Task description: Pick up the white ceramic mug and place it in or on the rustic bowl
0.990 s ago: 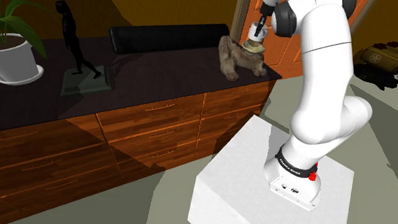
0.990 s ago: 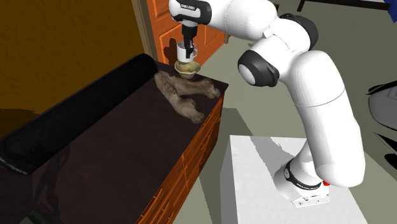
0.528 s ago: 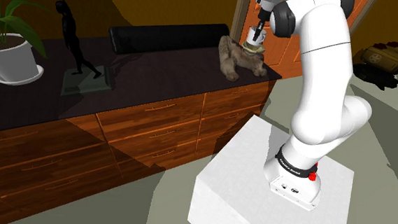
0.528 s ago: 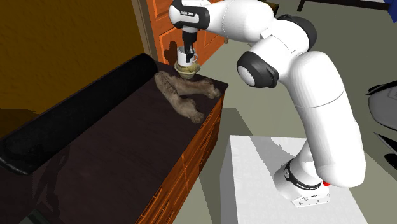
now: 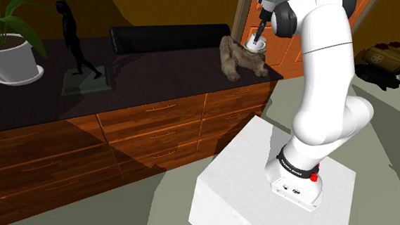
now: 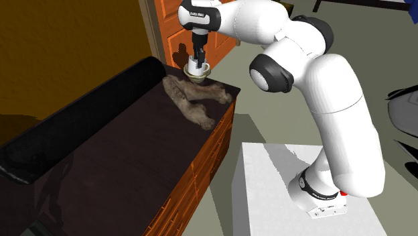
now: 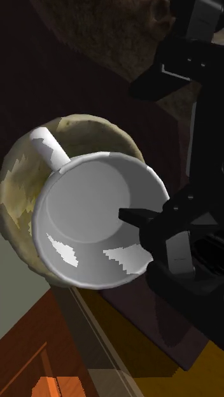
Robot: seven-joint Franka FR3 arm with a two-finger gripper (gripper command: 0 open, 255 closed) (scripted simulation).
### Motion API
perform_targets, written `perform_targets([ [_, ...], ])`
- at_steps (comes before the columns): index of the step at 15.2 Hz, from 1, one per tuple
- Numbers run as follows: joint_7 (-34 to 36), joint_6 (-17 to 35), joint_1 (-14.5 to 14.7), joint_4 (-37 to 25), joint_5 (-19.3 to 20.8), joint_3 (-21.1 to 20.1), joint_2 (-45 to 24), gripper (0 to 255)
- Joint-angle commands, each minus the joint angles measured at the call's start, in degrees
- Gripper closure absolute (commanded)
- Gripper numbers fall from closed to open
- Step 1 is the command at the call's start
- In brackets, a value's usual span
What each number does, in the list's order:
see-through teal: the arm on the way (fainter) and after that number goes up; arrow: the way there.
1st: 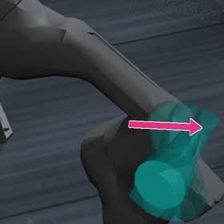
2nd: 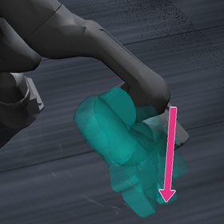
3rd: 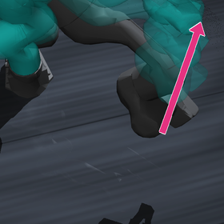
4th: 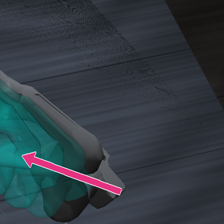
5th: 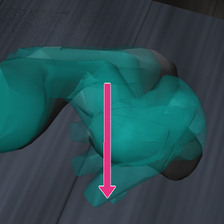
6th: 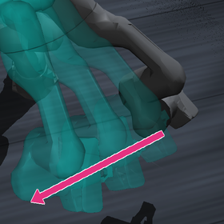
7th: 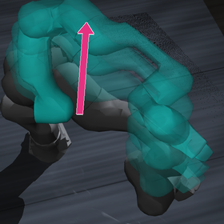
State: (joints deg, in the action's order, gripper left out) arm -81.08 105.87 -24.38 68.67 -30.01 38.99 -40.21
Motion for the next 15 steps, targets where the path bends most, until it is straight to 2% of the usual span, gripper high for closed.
perform_targets([
  [1, 0.00, 0.00, 0.00, 0.00, 0.00, 0.00, 0.00, 0],
  [3, 0.00, 0.00, 0.00, 0.00, 0.00, 0.00, 0.00, 0],
  [7, 1.13, -6.15, -1.26, -5.31, 0.99, 0.62, 1.41, 0],
  [15, 1.13, -6.15, -1.26, -5.32, 0.99, 0.62, 1.41, 0],
])
